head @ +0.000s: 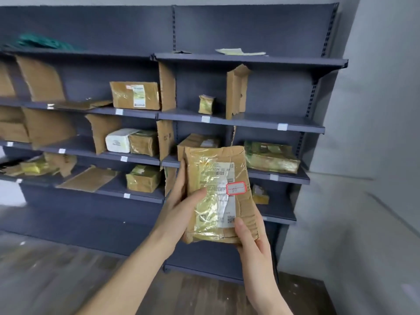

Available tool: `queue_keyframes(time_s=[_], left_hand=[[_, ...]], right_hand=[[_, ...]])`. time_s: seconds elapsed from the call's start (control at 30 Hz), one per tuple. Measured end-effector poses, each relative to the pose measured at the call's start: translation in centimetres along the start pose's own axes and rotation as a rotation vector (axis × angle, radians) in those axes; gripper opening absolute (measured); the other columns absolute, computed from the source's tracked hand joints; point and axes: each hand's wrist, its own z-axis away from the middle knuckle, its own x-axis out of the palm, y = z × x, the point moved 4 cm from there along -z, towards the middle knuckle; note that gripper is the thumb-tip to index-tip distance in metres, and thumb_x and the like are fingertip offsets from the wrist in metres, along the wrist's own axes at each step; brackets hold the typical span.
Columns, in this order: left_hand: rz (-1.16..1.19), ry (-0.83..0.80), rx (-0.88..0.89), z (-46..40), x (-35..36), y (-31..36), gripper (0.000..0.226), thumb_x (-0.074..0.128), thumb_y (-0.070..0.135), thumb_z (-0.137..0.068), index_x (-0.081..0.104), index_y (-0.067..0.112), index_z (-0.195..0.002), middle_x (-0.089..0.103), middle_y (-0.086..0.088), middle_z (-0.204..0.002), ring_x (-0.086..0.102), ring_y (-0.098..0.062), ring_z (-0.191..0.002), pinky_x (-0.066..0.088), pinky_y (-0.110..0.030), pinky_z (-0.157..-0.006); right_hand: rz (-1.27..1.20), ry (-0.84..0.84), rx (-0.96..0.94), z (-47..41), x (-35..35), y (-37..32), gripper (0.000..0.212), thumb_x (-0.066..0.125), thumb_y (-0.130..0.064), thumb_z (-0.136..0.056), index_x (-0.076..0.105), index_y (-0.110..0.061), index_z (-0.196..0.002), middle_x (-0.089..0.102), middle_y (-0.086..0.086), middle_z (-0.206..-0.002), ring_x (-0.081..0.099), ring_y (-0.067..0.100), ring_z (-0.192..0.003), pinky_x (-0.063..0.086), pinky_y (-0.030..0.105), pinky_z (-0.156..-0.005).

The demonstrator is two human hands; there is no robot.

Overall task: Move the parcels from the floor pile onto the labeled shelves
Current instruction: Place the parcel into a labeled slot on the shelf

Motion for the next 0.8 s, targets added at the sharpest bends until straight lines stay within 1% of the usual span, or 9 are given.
queue_keyframes(time_s=[0.1,0.2,0.3,0.37,0.47,0.57,0.63,0.7,0.8], left_hand=[[0.024,0.064,-0.005,0.4,-4.2,-0.4,0.076,0.063,0.014,-0.093,0.031,0.063,-0.142,0.061,0.032,-0.128,0.06,0.004,-0.116,0.046,-0.038,-0.105],[0.042,0.117,0.0,0.4,-7.5,-1.0,0.076,0.063,0.011,-0.093,0.035,0.061,-0.141,0.062,0.03,-0.127,0.061,0.003,-0.116,0.048,-0.035,-0.101],[0.053,0.144,0.016,0.3,-10.5,-1.4,0.075,0.063,0.008,-0.092,0.038,0.059,-0.141,0.063,0.031,-0.125,0.061,0.003,-0.115,0.049,-0.032,-0.097],[0.057,0.165,0.006,0.1,-12.6,-1.8,0.074,0.063,0.008,-0.092,0.04,0.058,-0.14,0.063,0.032,-0.123,0.062,0.004,-0.114,0.049,-0.033,-0.098],[0.084,0.211,-0.045,-0.2,-16.4,-2.7,0.073,0.062,0.007,-0.091,0.043,0.059,-0.138,0.064,0.028,-0.125,0.064,-0.004,-0.115,0.048,-0.041,-0.102],[0.098,0.238,-0.086,0.0,-19.9,-3.5,0.073,0.06,0.003,-0.09,0.047,0.061,-0.132,0.066,0.025,-0.122,0.066,-0.009,-0.113,0.052,-0.042,-0.097],[0.119,0.262,-0.11,0.3,-21.9,-4.0,0.072,0.06,0.003,-0.09,0.048,0.06,-0.132,0.068,0.024,-0.121,0.068,-0.01,-0.111,0.053,-0.042,-0.094],[0.142,0.3,-0.116,0.5,-23.7,-4.4,0.072,0.06,0.004,-0.09,0.048,0.058,-0.135,0.067,0.022,-0.123,0.068,-0.011,-0.11,0.053,-0.044,-0.096],[0.168,0.355,-0.112,0.5,-26.4,-5.1,0.073,0.059,0.001,-0.09,0.048,0.057,-0.135,0.067,0.021,-0.124,0.068,-0.011,-0.109,0.053,-0.045,-0.096]], right_hand=[[0.034,-0.086,0.012,0.1,3.3,1.0,0.057,0.073,-0.044,-0.087,0.051,-0.048,-0.139,0.063,-0.019,-0.137,0.059,0.002,-0.127,0.043,0.037,-0.111],[0.055,-0.137,0.03,-0.1,5.9,2.5,0.055,0.067,-0.045,-0.089,0.049,-0.048,-0.141,0.06,-0.021,-0.14,0.056,0.002,-0.13,0.042,0.041,-0.114],[0.061,-0.184,0.065,-0.5,8.4,3.9,0.067,0.061,-0.063,-0.085,0.04,-0.052,-0.148,0.051,-0.025,-0.148,0.049,0.001,-0.138,0.036,0.045,-0.119],[0.048,-0.237,0.094,-1.2,10.3,4.5,0.074,0.057,-0.071,-0.082,0.034,-0.055,-0.15,0.045,-0.028,-0.152,0.043,-0.001,-0.141,0.032,0.044,-0.122],[0.047,-0.351,0.181,-2.9,13.6,5.3,0.063,0.048,-0.071,-0.093,0.034,-0.052,-0.152,0.048,-0.026,-0.151,0.045,0.001,-0.141,0.03,0.045,-0.122],[0.07,-0.41,0.243,-4.6,16.9,6.0,0.052,0.039,-0.066,-0.1,0.036,-0.053,-0.15,0.047,-0.021,-0.153,0.045,0.008,-0.142,0.03,0.049,-0.122],[0.072,-0.423,0.274,-5.3,19.3,6.6,0.051,0.039,-0.066,-0.098,0.04,-0.053,-0.148,0.053,-0.018,-0.149,0.053,0.009,-0.136,0.036,0.048,-0.119],[0.05,-0.441,0.293,-5.5,21.6,7.4,0.046,0.038,-0.06,-0.1,0.042,-0.055,-0.146,0.062,-0.017,-0.14,0.063,0.008,-0.125,0.048,0.044,-0.111],[0.028,-0.467,0.302,-5.5,24.4,8.9,0.043,0.036,-0.052,-0.104,0.039,-0.055,-0.147,0.065,-0.019,-0.136,0.066,0.007,-0.12,0.054,0.038,-0.103]])
